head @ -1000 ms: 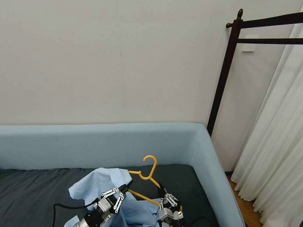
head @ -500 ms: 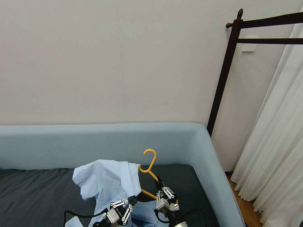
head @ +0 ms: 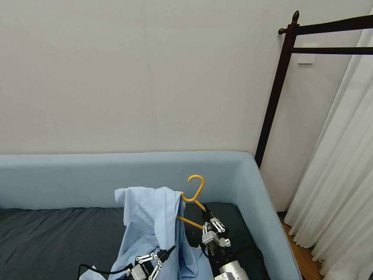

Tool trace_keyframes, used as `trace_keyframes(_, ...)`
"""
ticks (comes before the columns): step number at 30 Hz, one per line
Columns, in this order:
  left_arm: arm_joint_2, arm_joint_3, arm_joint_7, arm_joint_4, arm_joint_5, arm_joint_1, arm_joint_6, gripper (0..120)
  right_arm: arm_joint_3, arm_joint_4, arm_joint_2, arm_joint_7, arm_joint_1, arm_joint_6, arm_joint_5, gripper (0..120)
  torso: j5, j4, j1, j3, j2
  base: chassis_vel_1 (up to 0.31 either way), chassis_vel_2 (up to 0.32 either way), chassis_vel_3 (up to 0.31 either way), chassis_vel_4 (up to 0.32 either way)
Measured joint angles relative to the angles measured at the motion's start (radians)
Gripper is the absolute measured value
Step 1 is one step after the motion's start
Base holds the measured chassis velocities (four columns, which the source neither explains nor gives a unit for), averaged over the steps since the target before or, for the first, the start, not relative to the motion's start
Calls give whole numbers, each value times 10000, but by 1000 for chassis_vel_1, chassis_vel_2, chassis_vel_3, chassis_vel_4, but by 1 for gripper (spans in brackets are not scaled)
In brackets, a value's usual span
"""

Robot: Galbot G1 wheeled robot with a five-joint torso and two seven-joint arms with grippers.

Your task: Pick up the clothes from the sofa and hang them on the clothes hanger.

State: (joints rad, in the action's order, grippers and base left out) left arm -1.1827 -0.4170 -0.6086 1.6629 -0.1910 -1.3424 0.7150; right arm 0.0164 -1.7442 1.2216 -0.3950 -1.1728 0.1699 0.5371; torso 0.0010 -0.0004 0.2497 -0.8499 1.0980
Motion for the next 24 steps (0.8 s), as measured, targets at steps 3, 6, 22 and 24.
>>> trace_keyframes(3,29,-96,253,77,4,-39,137,15,72,-36,-21,127,-7,274,150,5,1,1,0,0,0,0,0,0,0)
trace_keyframes(6,26,-153,267,55,23,-53,269,22,80,-36,-53,136,13,329,137,5,1,1,0,0,0,0,0,0,0)
trace_keyframes(22,1806,-1196,289,191,-769,-848,1075,83,667,-118,-325,236,-35,1136,53,5,-1,1,0,1,0,0,0,0,0)
trace_keyframes(24,2032,-1311,186,402,-1029,-975,1083,88,673,-120,-323,236,-49,1170,52,5,-1,1,0,0,0,0,0,0,0)
